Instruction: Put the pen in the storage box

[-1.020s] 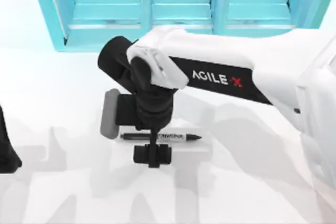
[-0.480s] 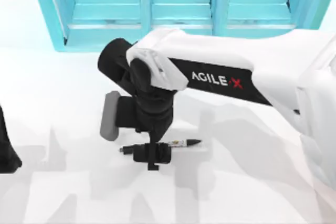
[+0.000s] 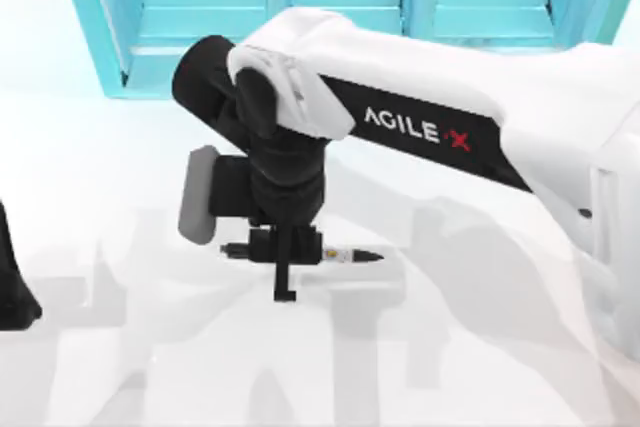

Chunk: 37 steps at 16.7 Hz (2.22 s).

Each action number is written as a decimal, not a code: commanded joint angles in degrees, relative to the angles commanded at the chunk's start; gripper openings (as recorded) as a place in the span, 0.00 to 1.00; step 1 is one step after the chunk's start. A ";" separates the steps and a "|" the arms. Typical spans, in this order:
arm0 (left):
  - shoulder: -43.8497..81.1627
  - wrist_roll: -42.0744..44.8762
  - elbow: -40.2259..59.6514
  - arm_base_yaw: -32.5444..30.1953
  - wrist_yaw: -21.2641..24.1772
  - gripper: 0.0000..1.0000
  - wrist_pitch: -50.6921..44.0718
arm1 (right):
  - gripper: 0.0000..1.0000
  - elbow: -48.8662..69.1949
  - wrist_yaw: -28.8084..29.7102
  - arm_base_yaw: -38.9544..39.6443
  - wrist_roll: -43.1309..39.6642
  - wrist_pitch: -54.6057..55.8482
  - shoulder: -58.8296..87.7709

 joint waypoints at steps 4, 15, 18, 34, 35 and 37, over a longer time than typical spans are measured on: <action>0.00 0.00 0.00 0.00 0.00 1.00 0.00 | 0.00 8.26 -0.06 -0.29 0.15 -9.77 -0.71; 0.00 0.00 0.00 0.00 0.00 1.00 0.00 | 0.00 6.71 -1.34 -6.35 6.46 -7.84 -5.74; 0.00 0.00 0.00 0.00 0.00 1.00 0.00 | 0.00 -1.60 -3.64 -17.27 17.25 -1.02 -12.55; 0.00 0.00 0.00 0.00 0.00 1.00 0.00 | 0.00 -70.04 -27.54 -93.04 87.45 35.14 -58.66; 0.00 0.00 0.00 0.00 0.00 1.00 0.00 | 0.00 -71.36 -28.50 -94.20 88.67 35.85 -59.79; 0.00 0.00 0.00 0.00 0.00 1.00 0.00 | 0.00 -72.20 -29.15 -94.90 89.41 36.30 -60.52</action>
